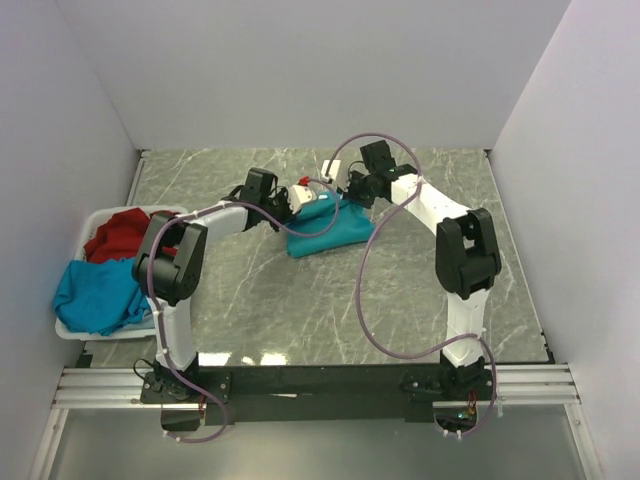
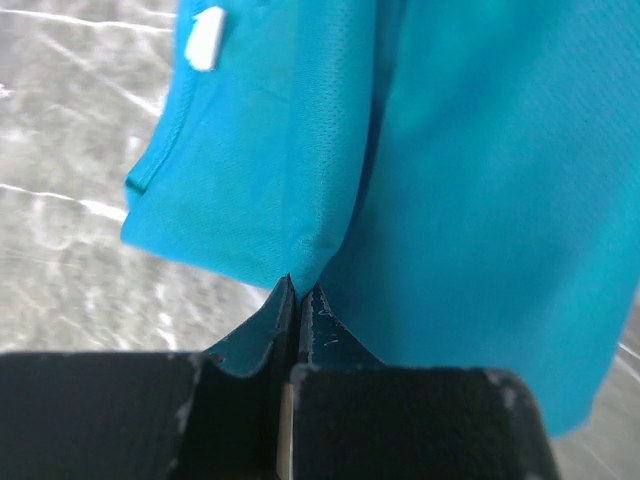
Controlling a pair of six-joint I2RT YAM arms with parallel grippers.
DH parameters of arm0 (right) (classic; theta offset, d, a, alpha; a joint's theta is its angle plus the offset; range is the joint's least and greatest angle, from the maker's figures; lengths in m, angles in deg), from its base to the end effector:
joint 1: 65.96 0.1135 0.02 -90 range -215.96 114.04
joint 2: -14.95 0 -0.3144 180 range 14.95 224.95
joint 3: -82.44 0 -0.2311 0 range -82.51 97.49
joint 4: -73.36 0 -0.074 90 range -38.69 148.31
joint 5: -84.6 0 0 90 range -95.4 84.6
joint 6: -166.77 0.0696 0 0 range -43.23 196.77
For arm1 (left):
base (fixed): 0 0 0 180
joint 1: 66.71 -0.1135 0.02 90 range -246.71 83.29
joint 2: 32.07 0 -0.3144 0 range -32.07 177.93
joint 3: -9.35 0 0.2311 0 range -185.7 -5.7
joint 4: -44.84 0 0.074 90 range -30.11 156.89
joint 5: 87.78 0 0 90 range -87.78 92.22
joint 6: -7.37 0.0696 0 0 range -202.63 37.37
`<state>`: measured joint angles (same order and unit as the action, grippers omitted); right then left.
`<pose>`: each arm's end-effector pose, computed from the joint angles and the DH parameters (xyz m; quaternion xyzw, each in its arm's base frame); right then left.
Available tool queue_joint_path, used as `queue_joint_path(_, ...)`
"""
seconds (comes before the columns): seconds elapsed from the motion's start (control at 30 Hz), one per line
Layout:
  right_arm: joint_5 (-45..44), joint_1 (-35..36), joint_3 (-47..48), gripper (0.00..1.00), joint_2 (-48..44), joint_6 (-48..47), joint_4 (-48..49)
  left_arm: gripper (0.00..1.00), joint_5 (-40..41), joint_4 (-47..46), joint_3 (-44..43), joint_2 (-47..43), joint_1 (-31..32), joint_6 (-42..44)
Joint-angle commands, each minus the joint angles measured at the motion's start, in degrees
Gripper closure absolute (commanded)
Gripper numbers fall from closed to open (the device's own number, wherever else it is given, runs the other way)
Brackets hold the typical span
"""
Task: Fold and stack the t-shirts
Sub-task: Fold the tshirt
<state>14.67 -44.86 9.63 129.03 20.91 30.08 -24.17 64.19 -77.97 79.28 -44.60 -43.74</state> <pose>0.4271 0.1904 0.2658 -0.6225 0.6878 0.0562 0.3690 0.4003 -0.1960 0.2186 0.5316 0.7246 -0.1512 0.4117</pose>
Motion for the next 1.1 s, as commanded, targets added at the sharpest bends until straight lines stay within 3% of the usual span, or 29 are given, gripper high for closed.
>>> queue_joint_path(0.0,-4.34,-0.53,4.19,1.0,1.75,5.14,5.37,1.0,3.01,-6.03,-4.19,1.5,-0.22,-2.41)
queue_joint_path(0.37,-7.51,-1.41,0.24,1.0,-0.17,10.67,16.79,1.0,6.09,-22.74,-0.51,-1.13,-0.49,-4.71)
queue_joint_path(0.53,-9.7,-1.33,4.1,1.0,2.72,12.26,17.06,1.0,8.45,-22.31,-5.41,3.16,-0.58,-4.27)
queue_joint_path(0.7,-12.51,-1.5,4.01,1.0,3.69,13.84,22.33,1.0,11.71,-28.46,-6.56,5.54,-0.84,-6.19)
queue_joint_path(1.07,-17.62,-1.42,12.46,1.0,12.22,15.43,24.36,1.0,14.17,-26.61,-17.91,14.25,-1.28,-6.64)
